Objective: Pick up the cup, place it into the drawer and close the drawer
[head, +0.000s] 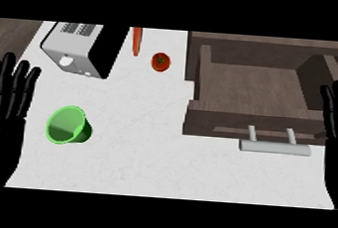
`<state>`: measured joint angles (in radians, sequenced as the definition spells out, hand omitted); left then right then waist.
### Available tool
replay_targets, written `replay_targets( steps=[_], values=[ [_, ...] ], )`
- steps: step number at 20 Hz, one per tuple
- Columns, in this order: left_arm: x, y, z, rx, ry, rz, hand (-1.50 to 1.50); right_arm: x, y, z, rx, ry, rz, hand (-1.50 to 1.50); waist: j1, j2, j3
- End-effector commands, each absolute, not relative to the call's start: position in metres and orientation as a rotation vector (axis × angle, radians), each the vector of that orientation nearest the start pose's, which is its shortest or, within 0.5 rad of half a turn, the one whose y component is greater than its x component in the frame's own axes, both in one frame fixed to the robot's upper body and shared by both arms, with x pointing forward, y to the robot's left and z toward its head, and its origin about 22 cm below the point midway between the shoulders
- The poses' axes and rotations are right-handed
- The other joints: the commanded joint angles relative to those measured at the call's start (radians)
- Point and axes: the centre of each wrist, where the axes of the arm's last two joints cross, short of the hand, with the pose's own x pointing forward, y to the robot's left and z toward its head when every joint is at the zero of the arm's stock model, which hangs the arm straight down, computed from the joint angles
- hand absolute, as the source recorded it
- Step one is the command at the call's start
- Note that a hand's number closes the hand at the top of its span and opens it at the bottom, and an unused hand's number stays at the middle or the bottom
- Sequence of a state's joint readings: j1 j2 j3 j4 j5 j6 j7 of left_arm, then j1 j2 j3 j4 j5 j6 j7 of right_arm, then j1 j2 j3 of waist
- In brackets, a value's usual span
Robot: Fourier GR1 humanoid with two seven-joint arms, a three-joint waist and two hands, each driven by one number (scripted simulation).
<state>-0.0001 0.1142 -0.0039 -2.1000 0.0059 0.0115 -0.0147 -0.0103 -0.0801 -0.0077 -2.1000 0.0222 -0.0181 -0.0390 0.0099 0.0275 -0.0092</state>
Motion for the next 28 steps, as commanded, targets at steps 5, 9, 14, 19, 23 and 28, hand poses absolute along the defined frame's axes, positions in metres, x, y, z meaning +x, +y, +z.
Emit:
replay_targets(
  steps=[5,9,14,19,23,28],
  values=[
    [0.221,0.285,0.117,0.167,-2.123,-0.028,-1.5,0.201,-0.228,0.134,0.0,-2.095,0.132,-1.5,-0.011,-0.028,0.009],
    [0.221,0.266,0.094,0.009,-1.999,0.158,-1.5,0.205,-0.227,0.131,0.153,-2.0,0.131,-1.5,-0.01,-0.028,0.009],
    [0.244,0.261,0.097,0.019,-1.991,0.176,-1.5,0.224,-0.229,0.119,0.127,-1.985,0.132,-1.5,-0.011,-0.027,0.009],
    [0.234,0.254,0.109,0.004,-1.992,0.167,-1.5,0.212,-0.213,0.118,0.141,-2.007,0.122,-1.5,-0.01,-0.028,0.009],
    [0.24,0.252,0.088,0.012,-1.997,0.175,-1.5,0.24,-0.229,0.141,0.132,-2.0,0.112,-1.5,-0.009,-0.028,0.009],
    [0.239,0.278,0.081,0.04,-1.959,0.183,-1.5,0.215,-0.23,0.118,0.125,-2.005,0.108,-1.5,-0.01,-0.028,0.009]
  ],
)
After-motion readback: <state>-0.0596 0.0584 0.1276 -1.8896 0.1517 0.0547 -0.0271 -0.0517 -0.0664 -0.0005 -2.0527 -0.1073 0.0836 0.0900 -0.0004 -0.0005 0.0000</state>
